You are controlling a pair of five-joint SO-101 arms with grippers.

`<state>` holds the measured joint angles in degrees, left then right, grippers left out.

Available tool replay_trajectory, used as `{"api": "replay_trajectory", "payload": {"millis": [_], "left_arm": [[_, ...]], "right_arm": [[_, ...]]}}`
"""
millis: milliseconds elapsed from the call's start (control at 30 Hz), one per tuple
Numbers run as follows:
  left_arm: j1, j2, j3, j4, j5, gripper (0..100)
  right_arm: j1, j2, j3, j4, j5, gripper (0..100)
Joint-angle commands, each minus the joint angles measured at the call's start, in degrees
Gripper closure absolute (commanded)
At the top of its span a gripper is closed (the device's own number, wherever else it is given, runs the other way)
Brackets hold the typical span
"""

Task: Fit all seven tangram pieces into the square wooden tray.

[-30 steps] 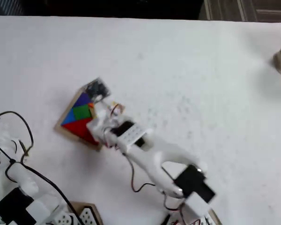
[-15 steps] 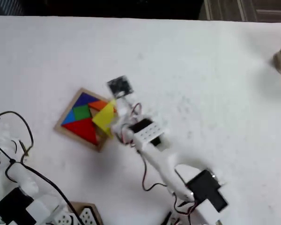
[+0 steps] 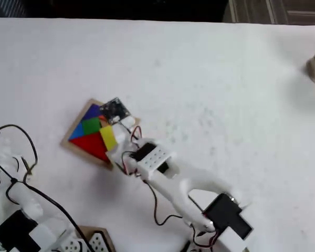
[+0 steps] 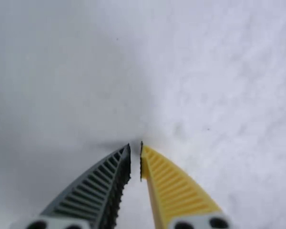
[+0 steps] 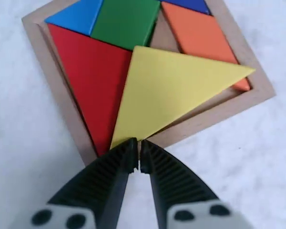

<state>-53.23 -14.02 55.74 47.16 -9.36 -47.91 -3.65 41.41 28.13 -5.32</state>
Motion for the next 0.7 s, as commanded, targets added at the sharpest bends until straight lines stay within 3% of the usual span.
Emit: {"api": "replay_trajectory", "payload": {"millis": [0,100,200,433,667], "left_arm": [[0.57,-0.13,-0.35,-1.41,-0.53,93],[0.66,-0.13,-0.26,-2.02,-0.53,93],[0.66,-0.13,-0.26,-2.11,-0.53,93],[0.66,-0.13,-0.18,-2.11,-0.53,93],[0.66,-0.04,-0.18,-2.11,-0.53,93]], "right_arm": [[0.40,-9.71,-0.09,3.21,0.62,98.1],[0.48,-15.34,-0.09,2.95,0.62,98.1],[0.48,-14.90,0.09,-4.00,0.70,98.1],[1.27,5.41,-2.99,-23.60,1.23,98.0],[6.73,16.13,-14.86,-15.08,1.23,98.1]]}}
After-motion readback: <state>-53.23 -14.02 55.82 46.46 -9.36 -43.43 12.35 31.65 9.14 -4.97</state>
